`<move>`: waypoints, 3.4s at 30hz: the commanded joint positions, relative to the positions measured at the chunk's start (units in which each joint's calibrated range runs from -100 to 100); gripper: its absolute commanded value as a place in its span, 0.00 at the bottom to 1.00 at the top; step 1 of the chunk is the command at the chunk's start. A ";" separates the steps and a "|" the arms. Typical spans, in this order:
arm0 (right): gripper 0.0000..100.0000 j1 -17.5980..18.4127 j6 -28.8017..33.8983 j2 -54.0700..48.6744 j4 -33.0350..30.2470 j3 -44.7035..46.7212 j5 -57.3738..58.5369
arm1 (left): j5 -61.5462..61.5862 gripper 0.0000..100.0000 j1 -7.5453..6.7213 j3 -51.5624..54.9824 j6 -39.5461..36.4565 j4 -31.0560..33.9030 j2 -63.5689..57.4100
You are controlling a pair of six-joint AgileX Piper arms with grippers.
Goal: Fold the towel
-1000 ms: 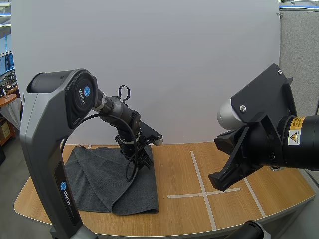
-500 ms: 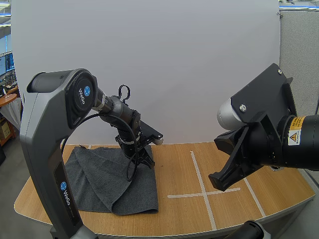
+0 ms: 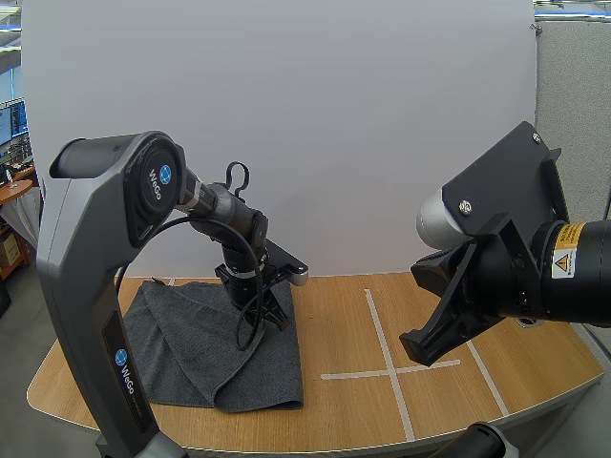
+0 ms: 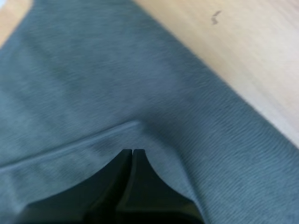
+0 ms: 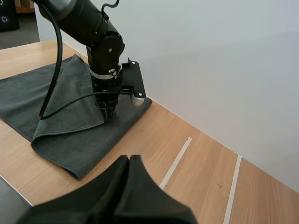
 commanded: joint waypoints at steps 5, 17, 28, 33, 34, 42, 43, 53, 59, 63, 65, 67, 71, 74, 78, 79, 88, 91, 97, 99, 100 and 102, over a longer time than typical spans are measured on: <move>0.00 -0.19 0.11 -0.37 -0.17 0.13 0.00 | 6.35 0.00 3.35 -0.41 2.17 -3.02 -8.68; 0.00 -0.19 0.11 -0.37 -0.17 0.13 0.00 | 3.63 0.53 1.01 -0.41 11.19 -15.78 -9.38; 0.00 -0.19 0.11 -0.37 -0.17 0.13 0.00 | -3.97 0.80 0.15 -0.41 11.90 -14.87 -2.39; 0.00 -0.19 0.11 -0.37 -0.17 0.13 0.00 | -4.16 0.80 0.15 -2.50 8.77 -11.37 0.96; 0.00 -0.19 0.11 -0.37 -0.17 0.13 0.00 | -4.16 0.80 0.15 -2.85 8.54 -11.37 1.30; 0.00 -0.19 0.11 -0.37 -0.17 0.13 0.00 | -4.16 0.80 0.15 -4.82 8.42 -11.06 3.95; 0.00 -0.19 0.11 -0.37 -0.17 0.13 0.00 | -4.16 0.80 0.15 -4.82 8.42 -10.93 4.07; 0.00 -0.19 0.11 -0.37 -0.17 0.13 0.00 | -1.54 0.78 0.22 -4.82 4.17 -5.23 4.07; 0.00 -0.19 0.11 -0.37 -0.17 0.13 0.00 | -0.51 0.76 0.22 -4.82 4.07 -5.34 4.07; 0.00 -0.19 0.11 -0.37 -0.17 0.13 0.00 | -1.70 0.75 0.22 -4.82 4.07 -5.61 4.07; 0.00 -0.19 0.11 -0.37 -0.17 0.13 0.00 | -2.07 0.75 0.22 -4.82 4.48 -7.01 4.07; 0.00 -0.19 0.11 -0.37 -0.17 0.13 0.00 | -2.24 0.75 0.22 -4.82 5.36 -7.85 4.07; 0.00 -0.19 0.11 -0.37 -0.17 0.13 0.00 | -1.85 0.75 0.22 -4.82 5.47 -7.70 5.02; 0.00 -0.19 0.11 -0.37 -0.17 0.13 0.00 | -1.71 0.75 0.22 -4.82 5.47 -7.41 6.17; 0.00 -0.19 0.11 -0.37 -0.17 0.13 0.00 | -1.85 0.75 0.22 -4.99 5.40 -7.32 6.03; 0.00 -0.19 0.11 -0.37 -0.17 0.13 0.00 | -1.61 0.75 0.22 -5.04 5.40 -7.32 6.03; 0.00 -0.19 0.11 -0.37 -0.17 0.13 0.00 | -0.18 0.00 0.22 -5.04 5.02 -7.32 5.77; 0.00 -0.19 0.11 -0.37 -0.17 0.13 0.00 | 0.26 0.00 0.22 -5.04 5.02 -7.32 4.62; 0.00 -0.19 0.11 -0.37 -0.17 0.13 0.00 | 6.16 0.00 1.24 -5.04 4.66 -7.32 0.00; 0.00 -0.19 0.11 -0.37 -0.17 0.13 0.00 | 9.22 0.00 2.21 -5.04 4.17 -7.32 -1.22; 0.00 -0.19 0.11 -0.37 -0.17 0.13 0.00 | 10.29 0.00 2.67 -4.89 4.17 -7.32 -1.55; 0.00 -0.19 0.11 -0.37 -0.17 0.13 0.00 | 11.31 0.00 3.94 -4.07 4.17 -7.32 -2.52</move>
